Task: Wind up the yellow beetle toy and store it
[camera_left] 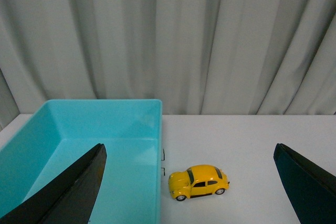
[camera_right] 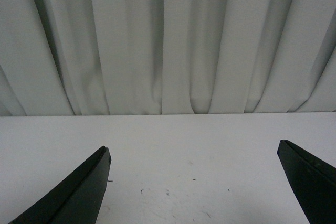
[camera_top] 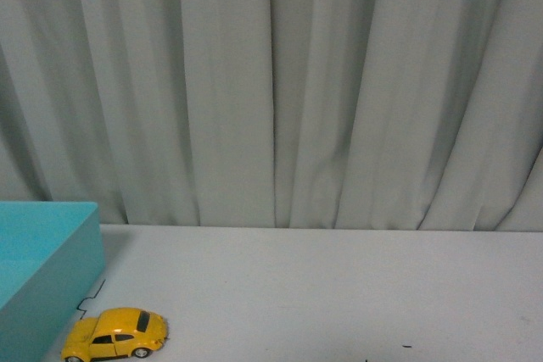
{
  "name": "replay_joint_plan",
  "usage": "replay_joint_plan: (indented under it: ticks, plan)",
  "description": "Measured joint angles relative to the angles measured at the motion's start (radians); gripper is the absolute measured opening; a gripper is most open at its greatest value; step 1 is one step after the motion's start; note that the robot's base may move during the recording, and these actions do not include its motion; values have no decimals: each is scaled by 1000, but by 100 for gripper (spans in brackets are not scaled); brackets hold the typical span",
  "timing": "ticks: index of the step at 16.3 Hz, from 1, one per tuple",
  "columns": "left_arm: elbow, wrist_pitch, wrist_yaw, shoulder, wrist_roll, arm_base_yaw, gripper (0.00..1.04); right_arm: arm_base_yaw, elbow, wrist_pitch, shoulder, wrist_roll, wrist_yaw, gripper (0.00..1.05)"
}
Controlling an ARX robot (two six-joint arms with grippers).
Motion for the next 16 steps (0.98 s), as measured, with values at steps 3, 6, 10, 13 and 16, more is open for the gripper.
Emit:
replay_joint_plan:
  ticks: [3,6,10,13,16]
  plan:
    - [0,0,0,0,0,0,98,0,0,0,0,0,0,98]
    - [175,-170,-25,367,-191,100,98,0,0,1,0,0,0,98]
    - [441,191,10,990,-237,72,98,0,0,-1,0,0,0,98]
    - [705,238,-11,1322,-143,13,98,0,0,0,0,0,0,98]
    - [945,175,24,1599,98,-53,98,0,0,0,0,0,0,98]
